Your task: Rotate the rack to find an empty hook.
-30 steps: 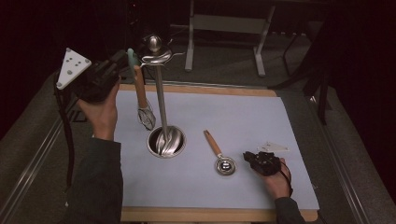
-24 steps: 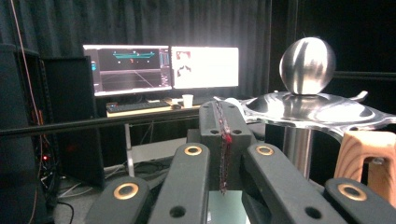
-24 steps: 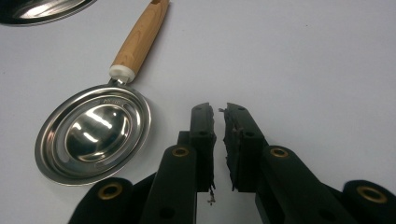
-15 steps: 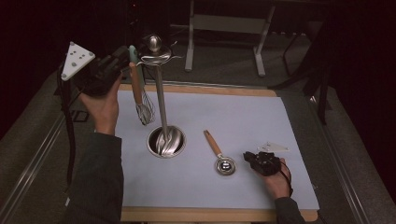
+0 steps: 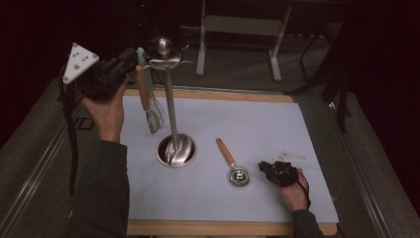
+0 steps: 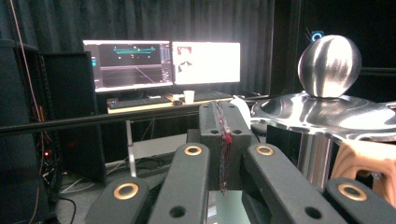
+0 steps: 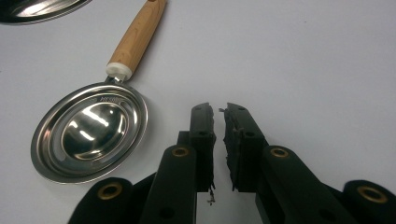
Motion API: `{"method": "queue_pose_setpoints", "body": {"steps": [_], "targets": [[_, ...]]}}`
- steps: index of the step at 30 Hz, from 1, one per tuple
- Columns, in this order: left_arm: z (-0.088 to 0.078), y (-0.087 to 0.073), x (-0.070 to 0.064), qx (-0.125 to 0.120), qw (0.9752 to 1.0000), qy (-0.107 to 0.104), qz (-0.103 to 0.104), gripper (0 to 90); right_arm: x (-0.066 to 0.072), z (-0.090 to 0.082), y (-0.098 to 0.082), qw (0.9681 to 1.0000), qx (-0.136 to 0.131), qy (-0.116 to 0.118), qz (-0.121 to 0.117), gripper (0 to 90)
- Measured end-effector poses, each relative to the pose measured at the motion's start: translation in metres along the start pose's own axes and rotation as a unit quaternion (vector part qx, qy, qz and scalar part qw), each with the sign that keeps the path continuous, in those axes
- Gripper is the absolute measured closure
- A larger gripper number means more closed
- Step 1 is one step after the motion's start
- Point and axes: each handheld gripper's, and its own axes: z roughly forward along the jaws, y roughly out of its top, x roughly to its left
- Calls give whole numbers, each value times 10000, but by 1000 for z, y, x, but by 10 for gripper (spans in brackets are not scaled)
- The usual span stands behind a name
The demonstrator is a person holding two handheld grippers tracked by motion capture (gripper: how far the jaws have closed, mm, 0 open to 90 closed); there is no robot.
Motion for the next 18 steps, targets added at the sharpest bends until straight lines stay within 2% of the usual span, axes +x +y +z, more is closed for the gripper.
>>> {"method": "queue_pose_setpoints", "body": {"steps": [11,18], "targets": [[-9,-6,7,99,9999,21,32,899,0,1,-1,10000,30,-14,-25,808],[-17,-20,15,295,9995,20,58,896,-1,0,-1,10000,25,-15,-11,808]]}}
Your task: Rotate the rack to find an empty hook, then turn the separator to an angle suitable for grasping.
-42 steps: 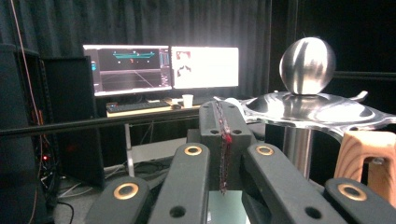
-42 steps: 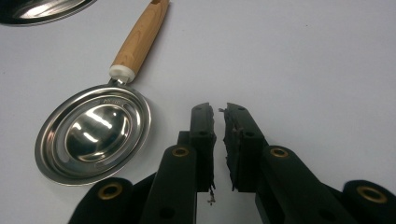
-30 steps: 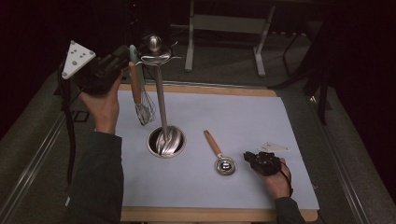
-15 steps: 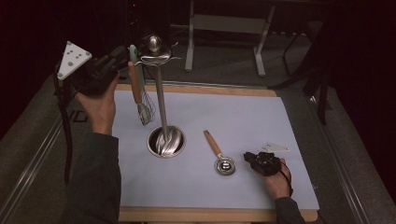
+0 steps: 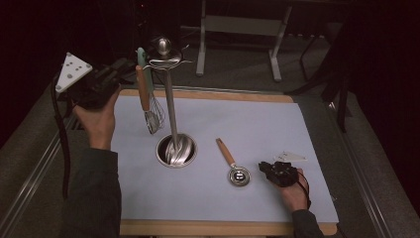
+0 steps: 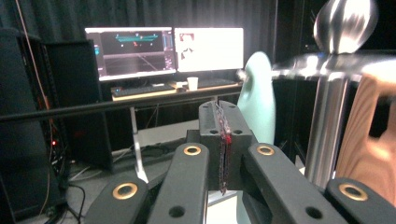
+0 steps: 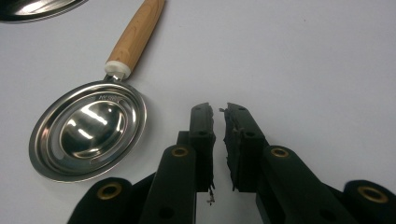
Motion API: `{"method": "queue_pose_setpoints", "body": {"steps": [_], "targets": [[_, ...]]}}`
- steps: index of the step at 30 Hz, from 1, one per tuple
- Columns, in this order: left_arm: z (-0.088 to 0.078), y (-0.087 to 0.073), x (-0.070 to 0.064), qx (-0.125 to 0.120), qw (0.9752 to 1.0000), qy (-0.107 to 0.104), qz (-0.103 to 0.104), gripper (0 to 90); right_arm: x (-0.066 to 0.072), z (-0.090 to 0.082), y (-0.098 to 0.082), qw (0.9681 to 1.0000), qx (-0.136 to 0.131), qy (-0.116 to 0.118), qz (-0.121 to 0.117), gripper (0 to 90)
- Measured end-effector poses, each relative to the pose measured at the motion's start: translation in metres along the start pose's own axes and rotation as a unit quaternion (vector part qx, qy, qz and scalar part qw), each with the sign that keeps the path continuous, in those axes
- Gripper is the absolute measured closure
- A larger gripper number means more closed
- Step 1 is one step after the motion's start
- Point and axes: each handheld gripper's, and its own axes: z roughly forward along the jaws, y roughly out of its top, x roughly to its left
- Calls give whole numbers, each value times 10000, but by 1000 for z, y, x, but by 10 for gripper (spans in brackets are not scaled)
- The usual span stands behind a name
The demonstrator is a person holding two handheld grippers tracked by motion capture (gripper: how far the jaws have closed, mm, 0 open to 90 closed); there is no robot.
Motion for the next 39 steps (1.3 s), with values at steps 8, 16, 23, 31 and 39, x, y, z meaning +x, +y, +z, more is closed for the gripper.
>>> {"method": "queue_pose_setpoints", "body": {"steps": [8,16,23,31,39], "targets": [[-5,-24,5,275,9996,-67,-64,864,0,1,0,10000,17,2,-11,803],[-13,-52,1,378,9990,-146,-211,803,0,-1,0,10000,12,20,24,789],[-17,-89,-4,733,9966,-195,-319,777,1,1,1,10000,62,73,16,772],[-23,-138,-6,1172,9914,-240,-536,744,3,3,1,9999,119,102,15,765],[-24,-178,-12,1638,9837,-264,-686,728,2,2,1,9999,121,107,28,747]]}}
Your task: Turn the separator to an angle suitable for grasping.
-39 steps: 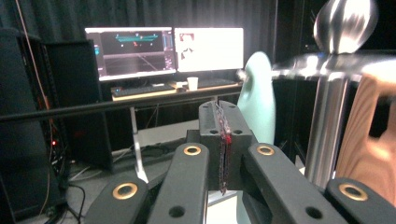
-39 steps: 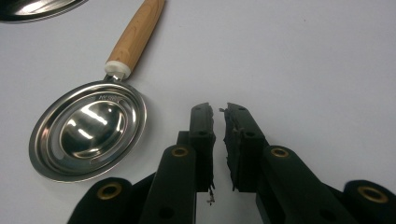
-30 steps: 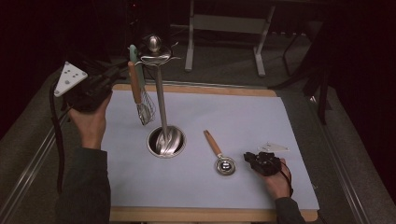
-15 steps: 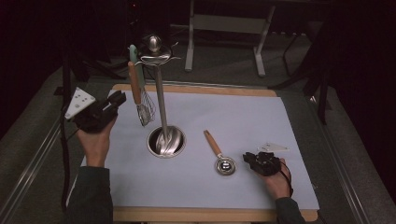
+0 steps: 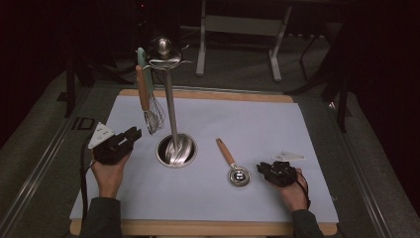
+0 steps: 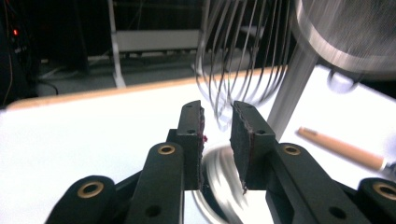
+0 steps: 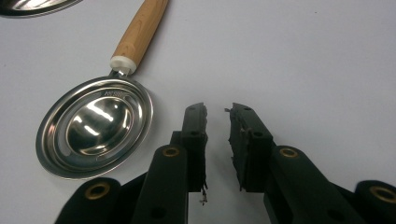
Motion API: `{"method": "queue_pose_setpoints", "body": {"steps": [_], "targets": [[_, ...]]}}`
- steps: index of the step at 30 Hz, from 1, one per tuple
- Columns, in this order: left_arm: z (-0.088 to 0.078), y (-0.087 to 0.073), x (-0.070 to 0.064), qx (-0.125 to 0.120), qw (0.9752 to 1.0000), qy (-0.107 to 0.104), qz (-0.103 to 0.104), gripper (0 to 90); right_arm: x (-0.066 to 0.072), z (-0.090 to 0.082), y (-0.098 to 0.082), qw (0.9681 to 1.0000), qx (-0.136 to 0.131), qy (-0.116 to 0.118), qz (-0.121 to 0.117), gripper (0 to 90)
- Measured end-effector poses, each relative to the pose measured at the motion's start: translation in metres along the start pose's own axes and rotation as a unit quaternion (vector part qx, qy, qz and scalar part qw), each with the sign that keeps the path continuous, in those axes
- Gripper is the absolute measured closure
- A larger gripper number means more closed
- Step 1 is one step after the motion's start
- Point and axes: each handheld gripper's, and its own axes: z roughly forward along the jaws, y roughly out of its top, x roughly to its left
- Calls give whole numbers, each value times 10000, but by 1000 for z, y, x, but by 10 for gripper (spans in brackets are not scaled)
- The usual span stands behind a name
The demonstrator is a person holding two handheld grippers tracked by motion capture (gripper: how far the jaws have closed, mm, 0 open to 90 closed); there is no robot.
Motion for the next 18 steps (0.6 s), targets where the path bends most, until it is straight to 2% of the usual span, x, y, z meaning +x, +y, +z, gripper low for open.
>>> {"method": "queue_pose_setpoints", "body": {"steps": [6,9,14,15,18], "targets": [[5,-17,-2,247,9997,27,-27,718,-2,-1,1,9999,-10,77,67,742],[10,-28,-1,476,9988,78,-47,718,-2,0,2,9999,3,98,86,742],[18,-42,-3,666,9977,49,-96,717,-2,0,4,9999,-11,110,118,742],[21,-48,-4,770,9970,44,-71,715,-1,1,4,9998,16,118,128,740],[22,-51,-5,805,9967,54,-76,713,-1,2,4,9999,26,124,118,739]]}}
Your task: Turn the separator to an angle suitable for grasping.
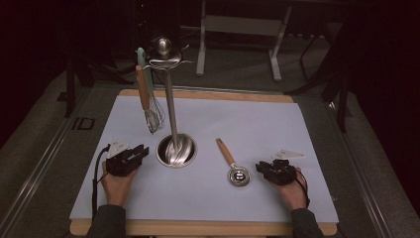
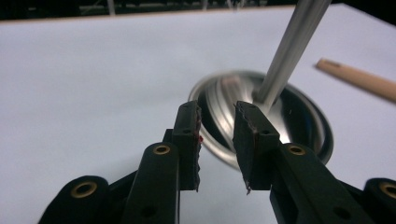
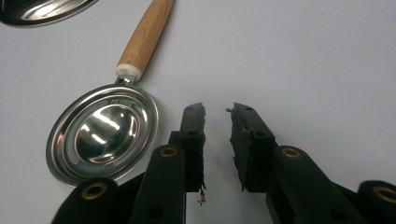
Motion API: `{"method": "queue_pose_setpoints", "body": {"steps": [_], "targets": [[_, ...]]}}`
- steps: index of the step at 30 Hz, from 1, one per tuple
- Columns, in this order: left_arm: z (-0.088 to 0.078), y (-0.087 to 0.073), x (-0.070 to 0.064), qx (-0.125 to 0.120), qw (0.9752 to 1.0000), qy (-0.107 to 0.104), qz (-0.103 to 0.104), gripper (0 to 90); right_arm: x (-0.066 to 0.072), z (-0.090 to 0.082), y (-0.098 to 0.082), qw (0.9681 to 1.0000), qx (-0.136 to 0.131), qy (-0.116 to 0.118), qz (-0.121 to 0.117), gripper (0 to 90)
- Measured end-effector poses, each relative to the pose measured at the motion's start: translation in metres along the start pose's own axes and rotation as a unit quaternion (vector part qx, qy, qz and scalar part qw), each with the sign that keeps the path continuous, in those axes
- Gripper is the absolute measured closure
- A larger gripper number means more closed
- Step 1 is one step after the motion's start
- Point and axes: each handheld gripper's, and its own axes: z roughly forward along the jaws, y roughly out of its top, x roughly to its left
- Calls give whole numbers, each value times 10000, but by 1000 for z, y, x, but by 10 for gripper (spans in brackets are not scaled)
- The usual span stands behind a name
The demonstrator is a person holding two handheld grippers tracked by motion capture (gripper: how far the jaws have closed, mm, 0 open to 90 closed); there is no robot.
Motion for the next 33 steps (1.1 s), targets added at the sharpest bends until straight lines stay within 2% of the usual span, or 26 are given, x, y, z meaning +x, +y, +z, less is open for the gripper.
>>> {"method": "queue_pose_setpoints", "body": {"steps": [2,5,17,18,20,26,31,33], "targets": [[7,-10,0,144,9999,-22,-50,713,3,1,3,10000,-4,67,4,735],[10,-15,-1,238,9997,-1,-27,713,5,2,6,9999,-23,130,12,734],[13,-17,-2,274,9996,29,18,701,17,14,19,9995,151,256,-44,732],[13,-17,-2,282,9996,34,27,698,21,19,25,9990,212,399,-62,725],[13,-17,-3,291,9995,34,71,694,24,22,28,9985,247,479,-60,720],[13,-18,-4,303,9994,29,142,683,30,34,40,9970,453,623,-128,709],[13,-18,-5,297,9994,43,167,678,33,40,48,9954,584,759,-85,702],[13,-18,-5,298,9994,40,169,676,35,47,53,9932,778,859,-71,696]]}}
